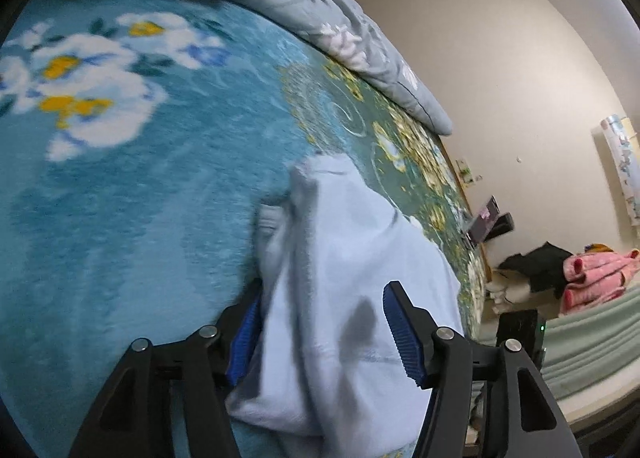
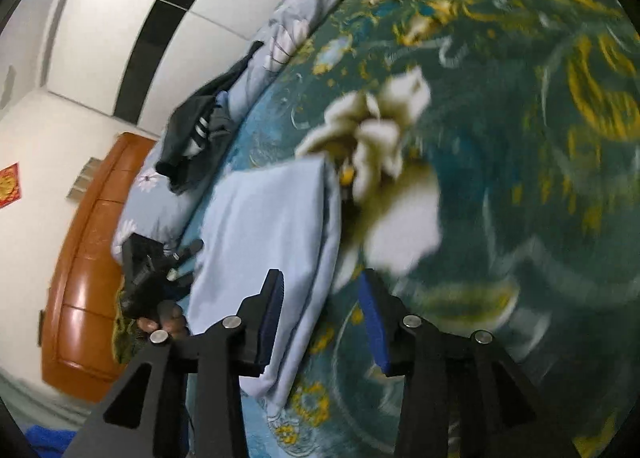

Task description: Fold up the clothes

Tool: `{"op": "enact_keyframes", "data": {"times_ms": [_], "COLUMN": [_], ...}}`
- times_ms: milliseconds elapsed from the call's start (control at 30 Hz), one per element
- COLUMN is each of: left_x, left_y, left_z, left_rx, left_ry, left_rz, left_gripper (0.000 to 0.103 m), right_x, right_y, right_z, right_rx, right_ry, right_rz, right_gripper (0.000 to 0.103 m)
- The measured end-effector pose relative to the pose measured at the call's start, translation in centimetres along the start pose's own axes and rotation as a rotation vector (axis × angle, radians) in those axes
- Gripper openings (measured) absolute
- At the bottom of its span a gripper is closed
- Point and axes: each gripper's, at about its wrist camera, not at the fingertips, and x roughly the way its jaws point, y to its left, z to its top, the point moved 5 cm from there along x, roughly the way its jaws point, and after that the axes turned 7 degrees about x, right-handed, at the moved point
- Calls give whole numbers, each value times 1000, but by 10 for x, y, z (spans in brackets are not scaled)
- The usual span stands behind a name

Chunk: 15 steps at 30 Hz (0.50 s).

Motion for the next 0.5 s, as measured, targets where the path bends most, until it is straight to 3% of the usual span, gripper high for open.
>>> {"op": "enact_keyframes", "data": {"times_ms": [300,467,500], "left_x": [3,-2,-2], "left_y": [-7,-5,-5], "left_z": [0,-2,-3], "left_rx": [-8,-22,-26], "left_ry": [-13,-52,-58], "left_rz": [-46,-62,-62], "left_gripper": [65,63,62], "right_x": [14,20,20], "right_y": [3,-1,-3], "right_z": [-19,-14,-12], "right_rx": [164,198,209], "right_ry": [-121,-131,-130], "right_rz": [100,134,138], "right_gripper": [42,14,13]}}
